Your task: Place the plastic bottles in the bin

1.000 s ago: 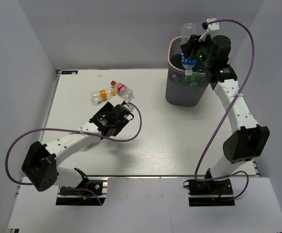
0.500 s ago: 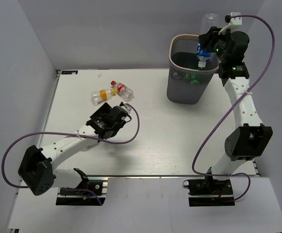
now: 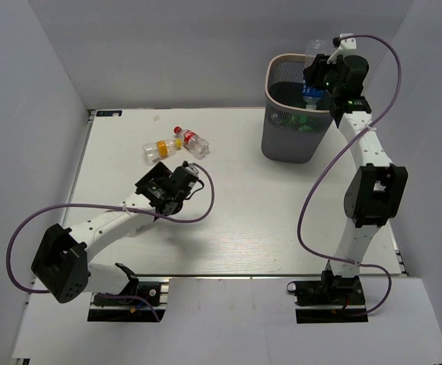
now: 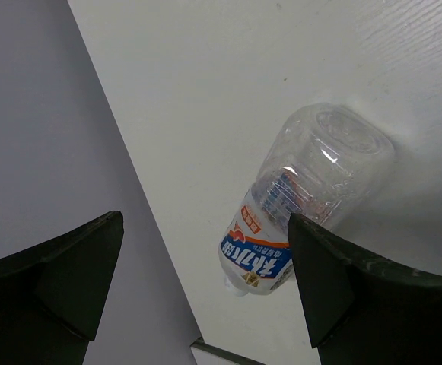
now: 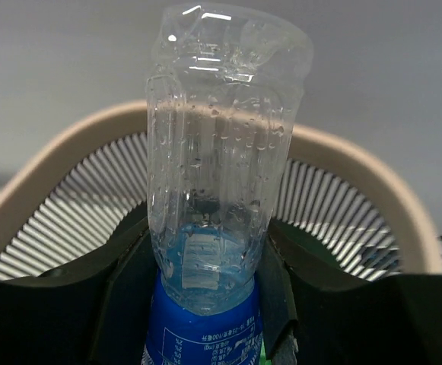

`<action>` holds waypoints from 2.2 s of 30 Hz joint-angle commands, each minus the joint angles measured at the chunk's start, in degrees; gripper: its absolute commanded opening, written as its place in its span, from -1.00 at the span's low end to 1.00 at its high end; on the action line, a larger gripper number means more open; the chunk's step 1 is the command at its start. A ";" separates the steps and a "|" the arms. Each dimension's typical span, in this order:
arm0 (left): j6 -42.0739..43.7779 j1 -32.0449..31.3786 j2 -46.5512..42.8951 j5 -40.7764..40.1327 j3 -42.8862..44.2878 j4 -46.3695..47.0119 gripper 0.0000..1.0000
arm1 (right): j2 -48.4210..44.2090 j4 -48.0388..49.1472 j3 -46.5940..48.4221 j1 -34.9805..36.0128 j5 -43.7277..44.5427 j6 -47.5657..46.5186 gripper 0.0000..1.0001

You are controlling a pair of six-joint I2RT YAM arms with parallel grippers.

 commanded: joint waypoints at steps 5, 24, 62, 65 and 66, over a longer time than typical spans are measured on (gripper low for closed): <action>0.86 1.20 -1.68 -0.04 -2.15 -1.07 0.98 | -3.98 -3.04 0.58 -0.35 -16.99 0.40 -1.00; 3.50 3.31 3.85 9.71 -3.30 -1.33 0.98 | -6.00 -16.15 1.73 -0.18 -29.50 6.30 -1.00; -1.24 10.96 7.81 52.85 34.82 -0.12 -0.49 | -41.23 -8.78 -36.92 -7.12 -41.71 -17.42 -1.00; -3.96 10.96 10.26 59.35 45.97 5.32 -0.53 | -49.23 -3.76 -46.07 -7.12 -40.23 -20.50 -0.56; -4.93 10.96 10.88 61.12 47.49 9.78 -0.55 | -51.42 -4.19 -49.04 -7.12 -40.05 -21.72 -0.38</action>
